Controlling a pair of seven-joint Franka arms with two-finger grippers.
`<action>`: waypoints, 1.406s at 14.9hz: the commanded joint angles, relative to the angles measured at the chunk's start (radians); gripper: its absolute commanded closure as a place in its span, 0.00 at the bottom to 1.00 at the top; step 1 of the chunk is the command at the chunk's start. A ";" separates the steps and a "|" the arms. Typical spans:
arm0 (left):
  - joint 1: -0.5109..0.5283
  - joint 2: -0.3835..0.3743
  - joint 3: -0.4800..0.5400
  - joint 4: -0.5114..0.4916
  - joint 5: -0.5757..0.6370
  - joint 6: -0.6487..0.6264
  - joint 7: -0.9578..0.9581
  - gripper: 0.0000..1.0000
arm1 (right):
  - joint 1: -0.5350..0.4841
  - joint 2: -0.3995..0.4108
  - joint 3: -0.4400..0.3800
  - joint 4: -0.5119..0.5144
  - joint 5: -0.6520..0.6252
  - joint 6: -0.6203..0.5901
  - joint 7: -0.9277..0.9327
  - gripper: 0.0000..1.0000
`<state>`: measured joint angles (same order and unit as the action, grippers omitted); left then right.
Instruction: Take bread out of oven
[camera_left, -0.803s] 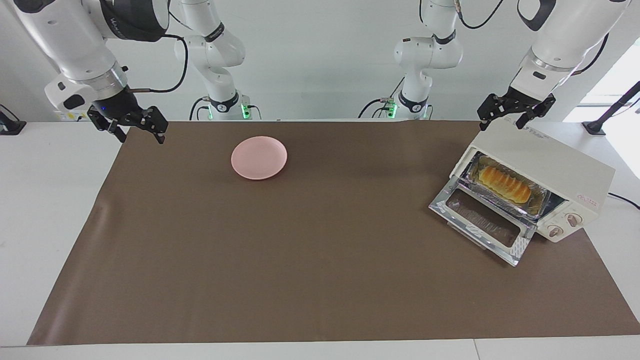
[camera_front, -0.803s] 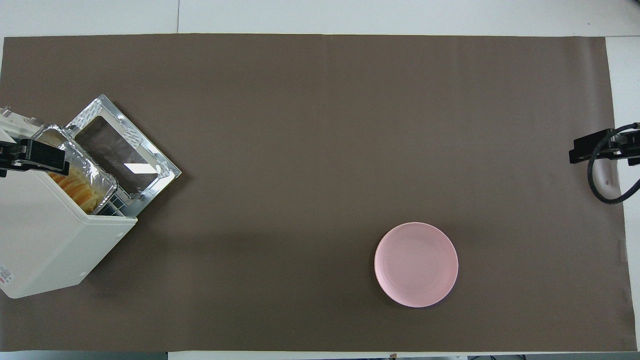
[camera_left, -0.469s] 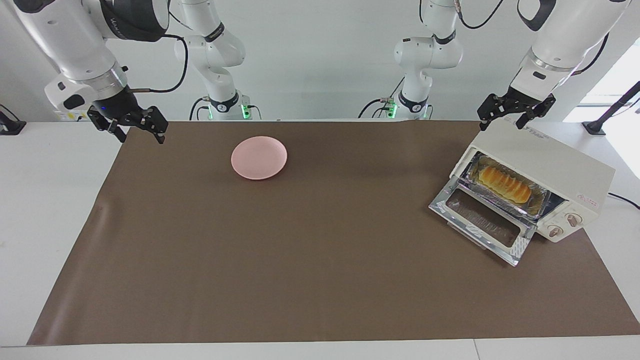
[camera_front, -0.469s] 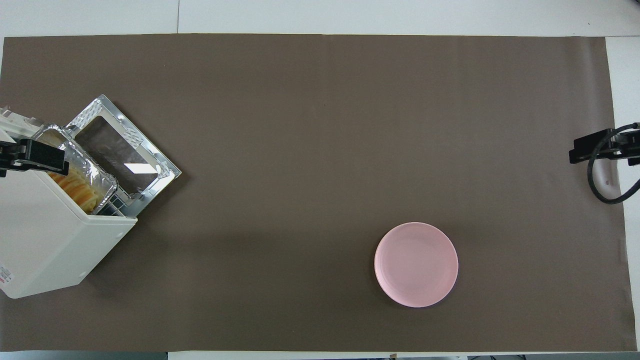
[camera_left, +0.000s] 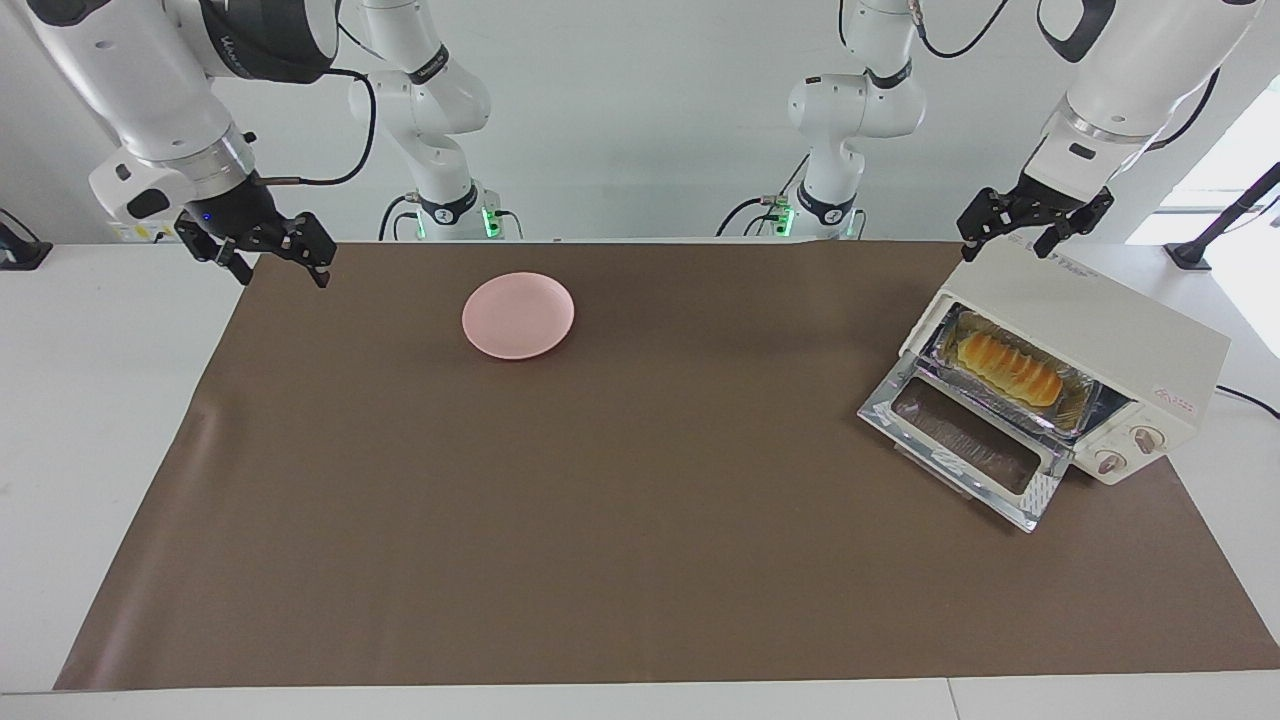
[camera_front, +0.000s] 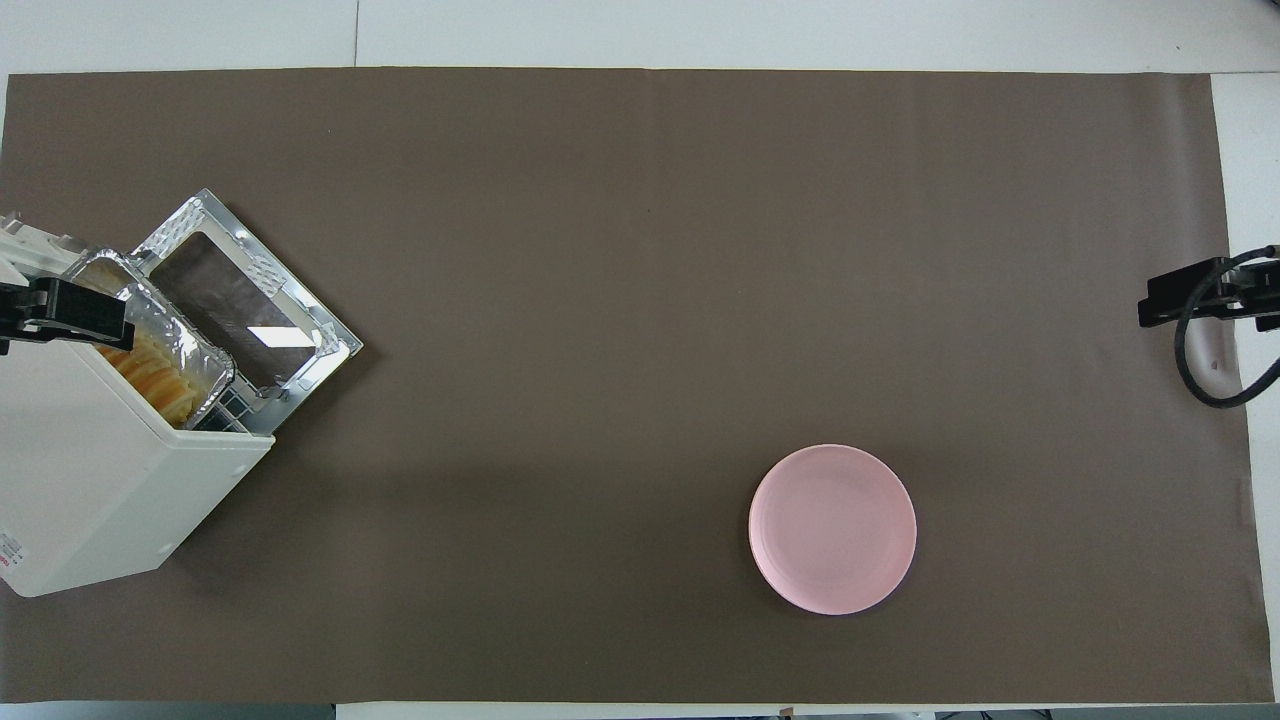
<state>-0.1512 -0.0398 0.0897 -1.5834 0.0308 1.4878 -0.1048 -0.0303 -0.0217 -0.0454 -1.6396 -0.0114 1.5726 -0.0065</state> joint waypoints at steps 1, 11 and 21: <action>-0.013 0.001 0.002 -0.030 0.011 0.054 -0.174 0.00 | 0.004 -0.018 -0.004 -0.017 0.002 0.000 -0.012 0.00; -0.010 0.351 0.015 0.155 0.138 0.109 -0.553 0.00 | 0.004 -0.018 -0.004 -0.017 0.002 0.000 -0.012 0.00; 0.018 0.390 0.027 0.039 0.218 0.282 -0.667 0.00 | 0.004 -0.018 -0.004 -0.017 0.002 0.000 -0.012 0.00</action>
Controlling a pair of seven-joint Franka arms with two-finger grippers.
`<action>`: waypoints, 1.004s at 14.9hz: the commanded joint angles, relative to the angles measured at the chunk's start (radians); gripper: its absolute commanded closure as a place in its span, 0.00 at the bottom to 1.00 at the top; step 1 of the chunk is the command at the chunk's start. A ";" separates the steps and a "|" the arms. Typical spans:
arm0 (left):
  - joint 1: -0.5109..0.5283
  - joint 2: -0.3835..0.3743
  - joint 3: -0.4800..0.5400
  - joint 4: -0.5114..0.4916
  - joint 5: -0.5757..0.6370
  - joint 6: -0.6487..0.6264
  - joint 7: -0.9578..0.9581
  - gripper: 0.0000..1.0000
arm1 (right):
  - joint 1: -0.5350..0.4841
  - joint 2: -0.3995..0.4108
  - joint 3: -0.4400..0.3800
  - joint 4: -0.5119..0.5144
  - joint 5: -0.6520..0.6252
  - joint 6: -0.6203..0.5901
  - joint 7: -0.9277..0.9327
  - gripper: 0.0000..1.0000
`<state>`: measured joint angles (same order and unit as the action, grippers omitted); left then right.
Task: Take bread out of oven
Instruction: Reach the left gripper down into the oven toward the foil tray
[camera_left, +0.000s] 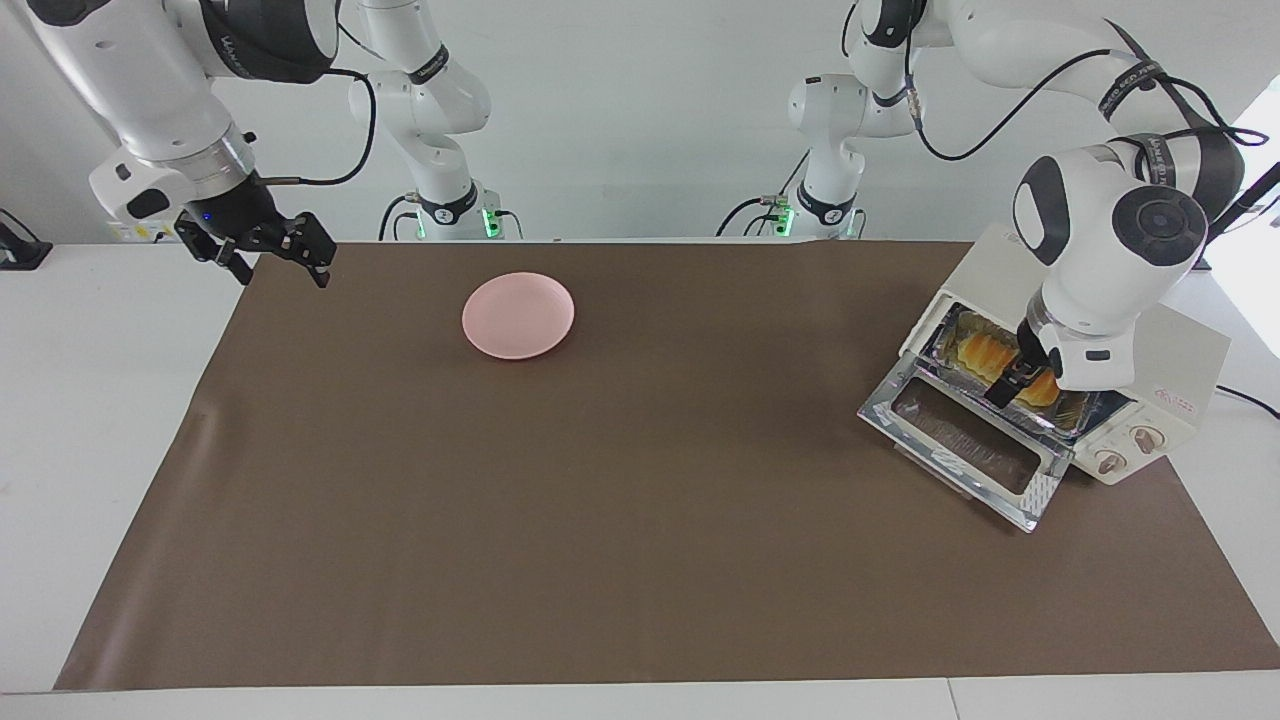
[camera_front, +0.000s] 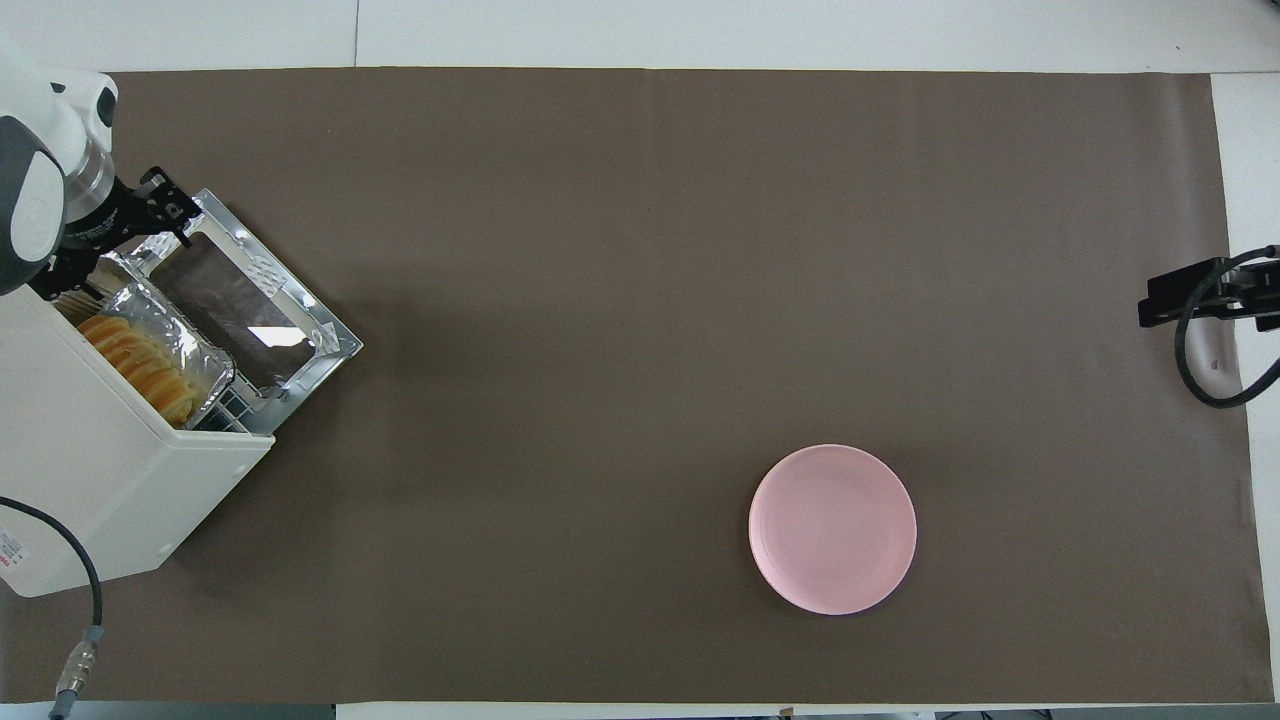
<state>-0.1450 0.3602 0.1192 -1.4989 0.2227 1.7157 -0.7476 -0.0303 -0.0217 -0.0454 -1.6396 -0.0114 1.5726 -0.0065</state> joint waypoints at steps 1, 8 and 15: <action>0.019 -0.016 -0.001 -0.076 0.026 0.082 -0.024 0.00 | 0.004 -0.018 -0.004 -0.017 0.002 0.000 -0.012 0.00; 0.015 -0.033 0.002 -0.222 0.055 0.214 -0.168 0.02 | 0.004 -0.018 -0.004 -0.017 0.002 0.001 -0.012 0.00; 0.007 -0.040 0.002 -0.264 0.069 0.233 -0.194 1.00 | 0.004 -0.018 -0.004 -0.017 0.002 0.000 -0.012 0.00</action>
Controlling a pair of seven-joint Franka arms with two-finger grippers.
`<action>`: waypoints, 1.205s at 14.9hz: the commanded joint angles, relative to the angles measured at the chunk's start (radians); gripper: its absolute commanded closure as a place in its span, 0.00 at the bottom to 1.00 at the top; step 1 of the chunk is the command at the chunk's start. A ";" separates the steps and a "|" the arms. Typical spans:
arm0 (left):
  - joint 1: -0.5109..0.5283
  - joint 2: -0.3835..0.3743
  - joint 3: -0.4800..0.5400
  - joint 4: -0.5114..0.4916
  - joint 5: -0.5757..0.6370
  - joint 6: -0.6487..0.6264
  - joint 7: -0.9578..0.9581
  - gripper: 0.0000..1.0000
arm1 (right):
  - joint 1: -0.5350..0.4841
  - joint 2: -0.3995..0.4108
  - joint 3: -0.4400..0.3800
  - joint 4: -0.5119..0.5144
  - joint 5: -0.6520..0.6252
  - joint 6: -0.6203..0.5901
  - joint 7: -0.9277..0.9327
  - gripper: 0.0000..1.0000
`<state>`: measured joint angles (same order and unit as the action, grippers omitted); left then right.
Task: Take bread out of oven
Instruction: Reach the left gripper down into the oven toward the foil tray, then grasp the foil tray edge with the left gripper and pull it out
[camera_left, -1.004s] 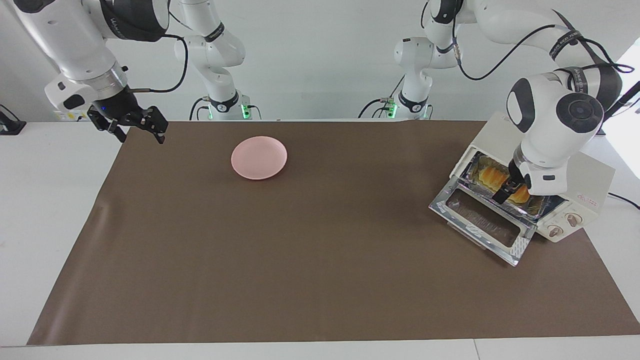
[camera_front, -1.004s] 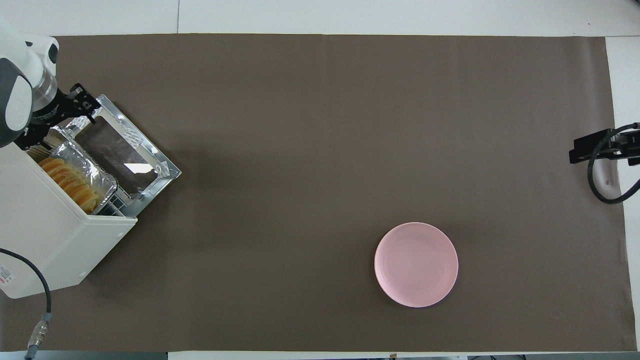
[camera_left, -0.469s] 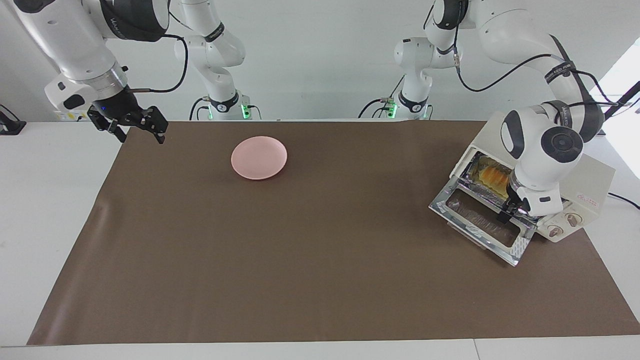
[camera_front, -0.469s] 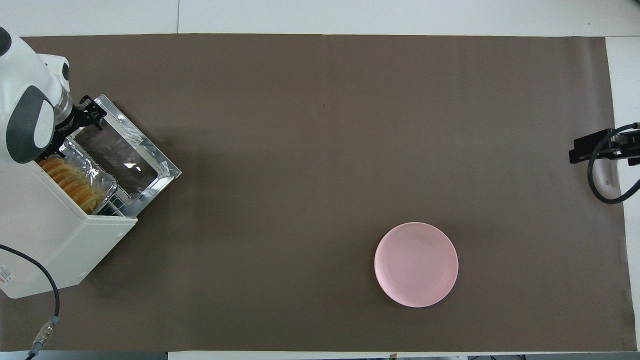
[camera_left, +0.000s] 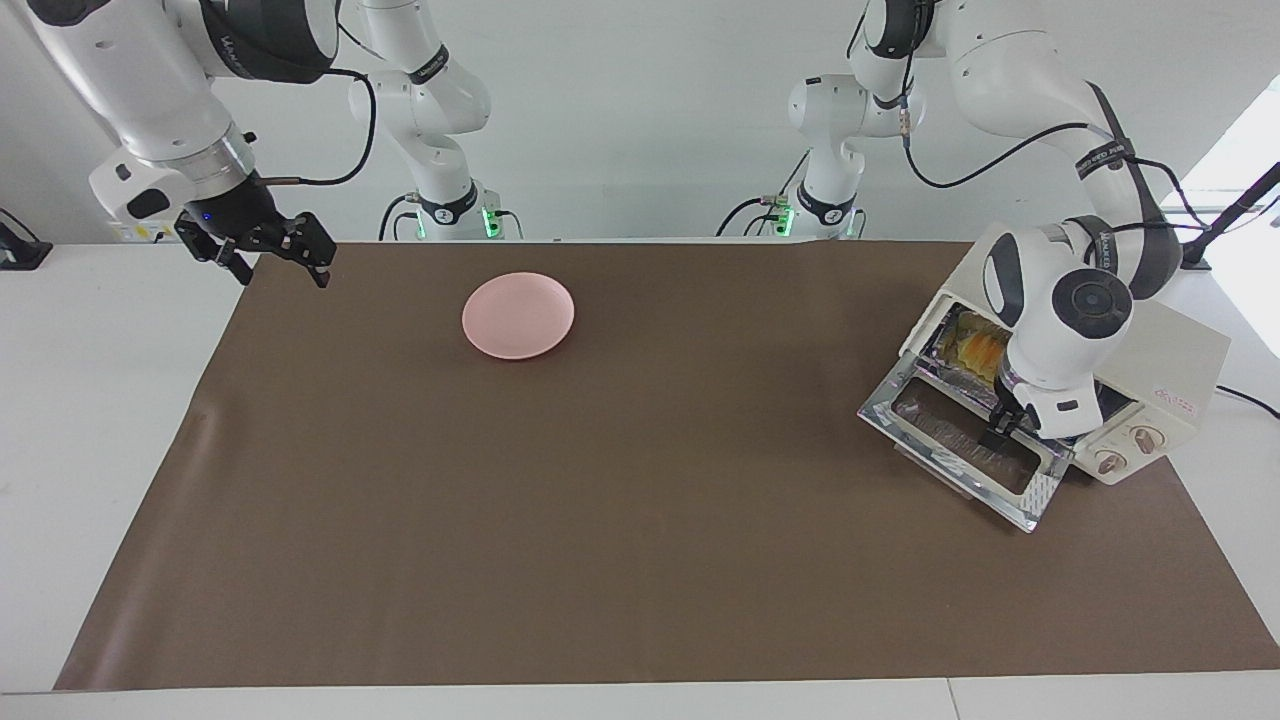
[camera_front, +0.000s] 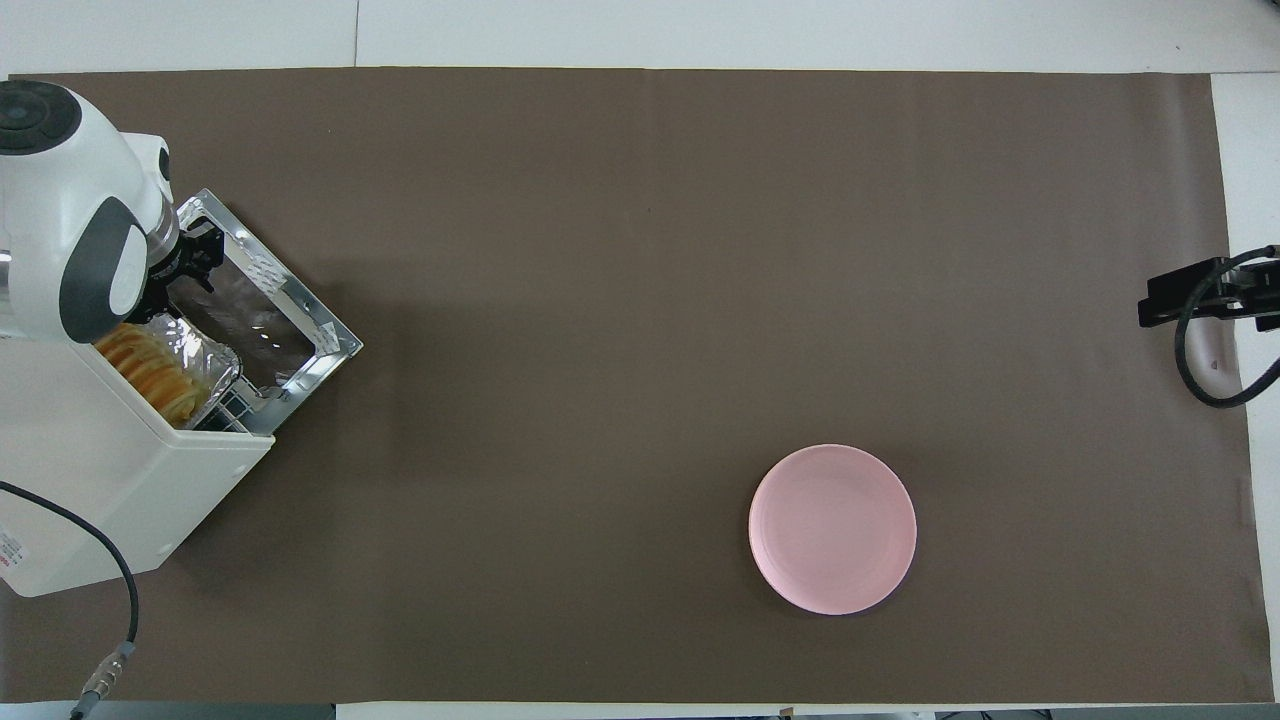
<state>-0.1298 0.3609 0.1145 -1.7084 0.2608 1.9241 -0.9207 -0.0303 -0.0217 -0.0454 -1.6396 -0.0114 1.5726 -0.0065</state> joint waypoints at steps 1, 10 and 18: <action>-0.007 -0.040 0.007 -0.054 0.031 0.018 -0.015 1.00 | 0.004 -0.018 -0.004 -0.017 0.002 0.000 -0.012 0.00; -0.197 0.133 -0.010 0.393 -0.080 -0.146 0.045 1.00 | 0.004 -0.018 -0.004 -0.017 0.002 0.000 -0.012 0.00; -0.373 0.280 -0.195 0.599 -0.170 -0.082 0.042 1.00 | 0.004 -0.018 -0.004 -0.017 0.002 0.000 -0.012 0.00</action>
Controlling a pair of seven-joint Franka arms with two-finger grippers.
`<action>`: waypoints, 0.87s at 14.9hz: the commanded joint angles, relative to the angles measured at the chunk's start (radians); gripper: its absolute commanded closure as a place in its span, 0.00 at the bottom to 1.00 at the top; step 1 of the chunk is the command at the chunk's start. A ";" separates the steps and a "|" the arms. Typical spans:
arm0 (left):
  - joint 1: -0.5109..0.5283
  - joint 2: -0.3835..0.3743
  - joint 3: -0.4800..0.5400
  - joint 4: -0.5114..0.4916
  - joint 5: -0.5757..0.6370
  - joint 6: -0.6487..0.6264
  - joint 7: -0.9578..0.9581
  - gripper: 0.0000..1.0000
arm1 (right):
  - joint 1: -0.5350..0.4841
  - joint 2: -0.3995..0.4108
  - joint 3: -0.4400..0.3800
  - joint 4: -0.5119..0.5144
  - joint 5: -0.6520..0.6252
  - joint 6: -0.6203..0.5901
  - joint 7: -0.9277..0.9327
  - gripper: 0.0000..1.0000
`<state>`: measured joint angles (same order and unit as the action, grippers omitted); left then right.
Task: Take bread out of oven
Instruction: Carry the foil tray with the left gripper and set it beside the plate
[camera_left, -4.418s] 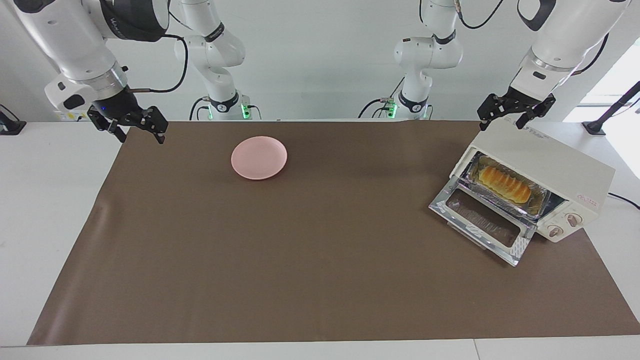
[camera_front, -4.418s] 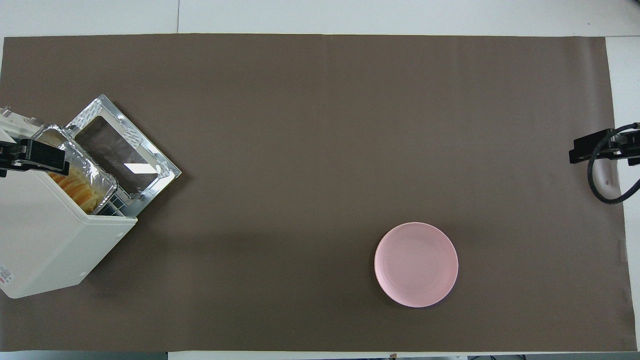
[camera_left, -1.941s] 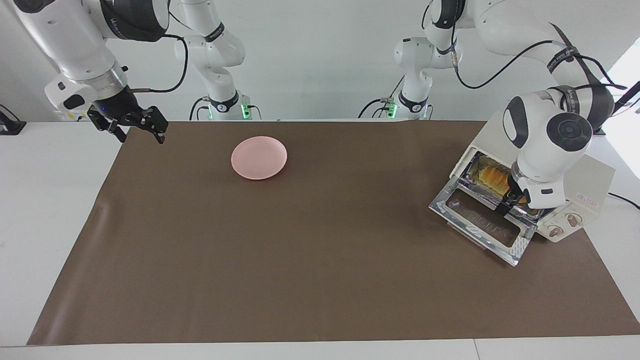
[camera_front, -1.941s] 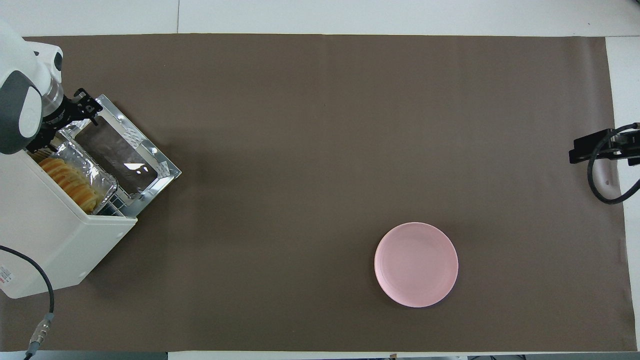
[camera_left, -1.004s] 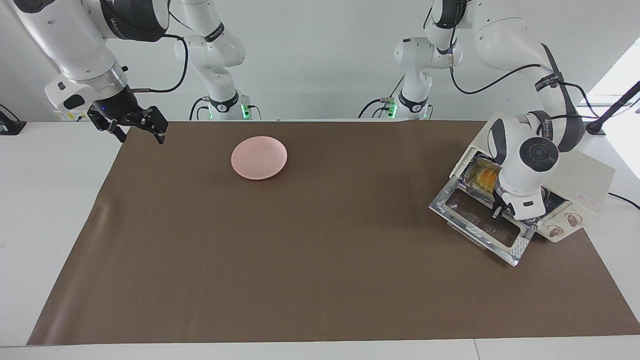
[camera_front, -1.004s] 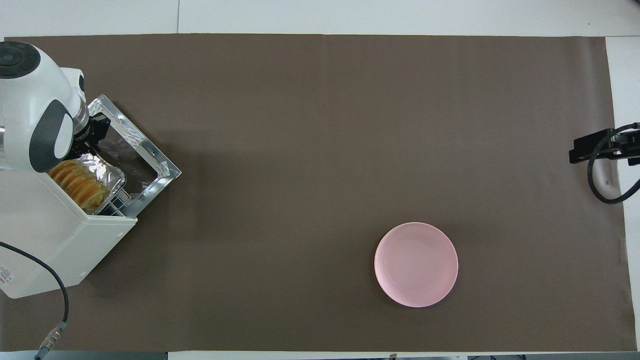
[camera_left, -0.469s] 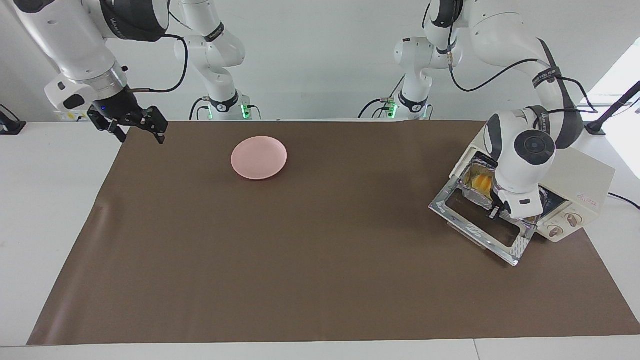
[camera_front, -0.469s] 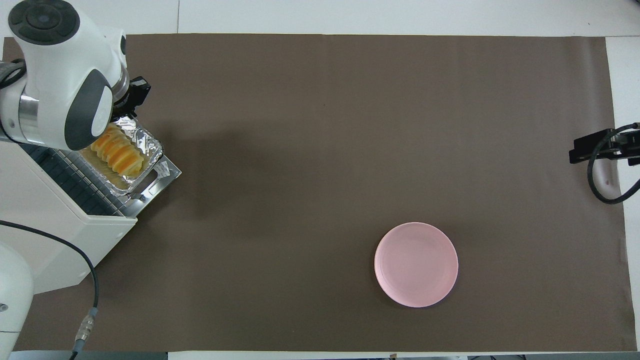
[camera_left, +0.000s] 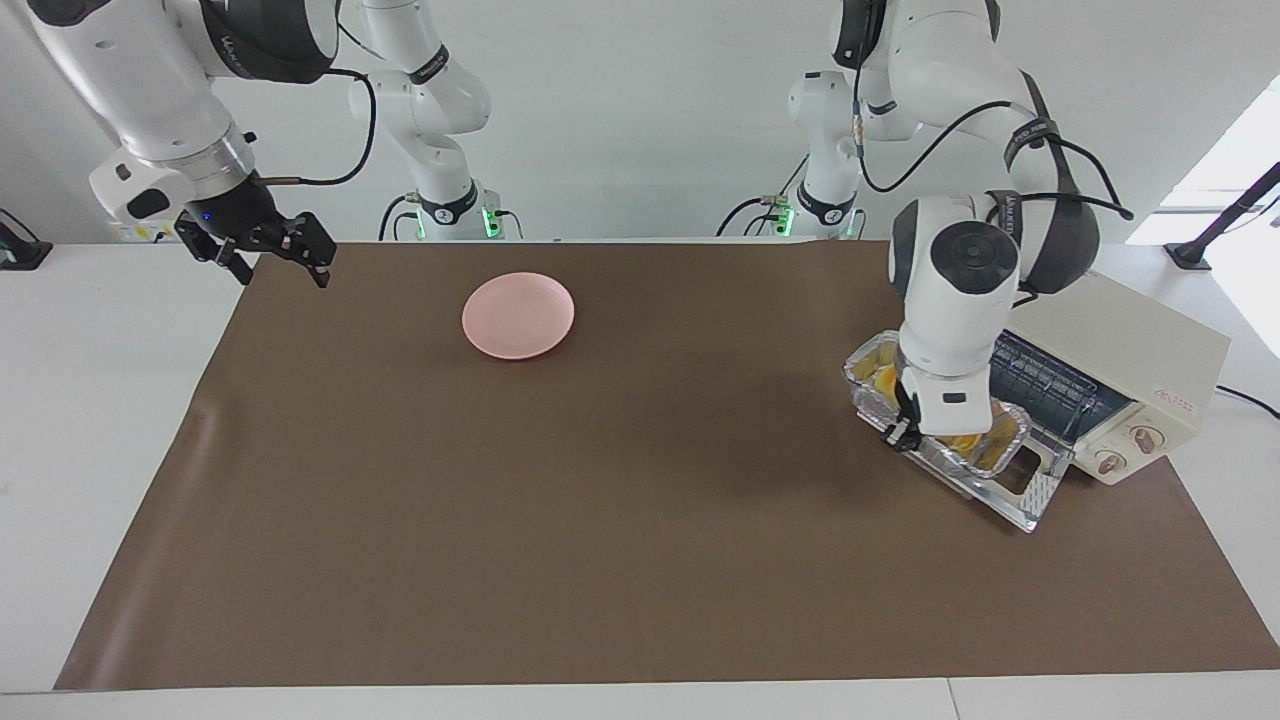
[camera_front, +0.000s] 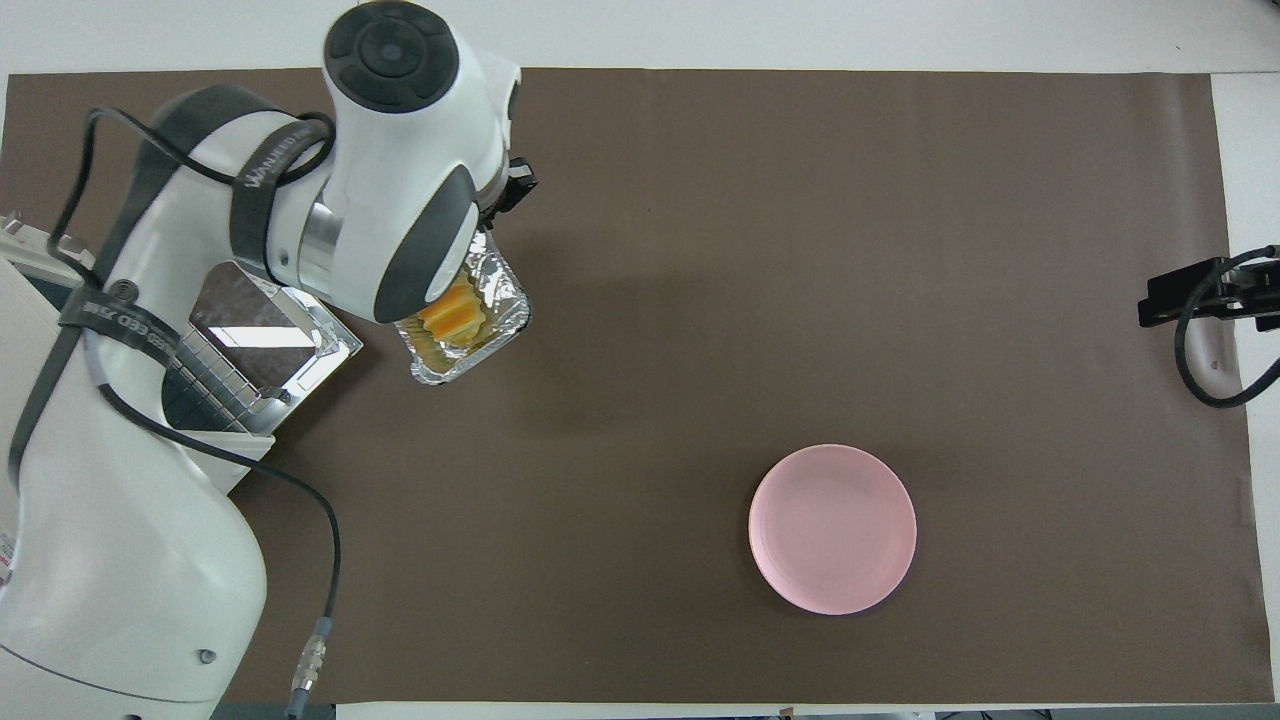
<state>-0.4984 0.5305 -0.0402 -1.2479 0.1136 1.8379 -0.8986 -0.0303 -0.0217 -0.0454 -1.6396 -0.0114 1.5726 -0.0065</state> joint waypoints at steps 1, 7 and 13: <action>-0.043 0.156 -0.053 0.180 -0.023 0.014 0.020 1.00 | 0.004 -0.018 -0.004 -0.017 0.002 0.000 -0.012 0.00; -0.239 0.236 -0.059 0.211 -0.032 0.167 0.021 1.00 | 0.004 -0.018 -0.004 -0.017 0.002 0.000 -0.012 0.00; -0.229 0.232 -0.058 0.113 -0.104 0.264 0.078 1.00 | 0.004 -0.018 -0.004 -0.017 0.002 0.000 -0.012 0.00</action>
<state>-0.7353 0.7641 -0.1037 -1.0925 0.0450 2.0449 -0.8617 -0.0303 -0.0217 -0.0454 -1.6396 -0.0114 1.5726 -0.0065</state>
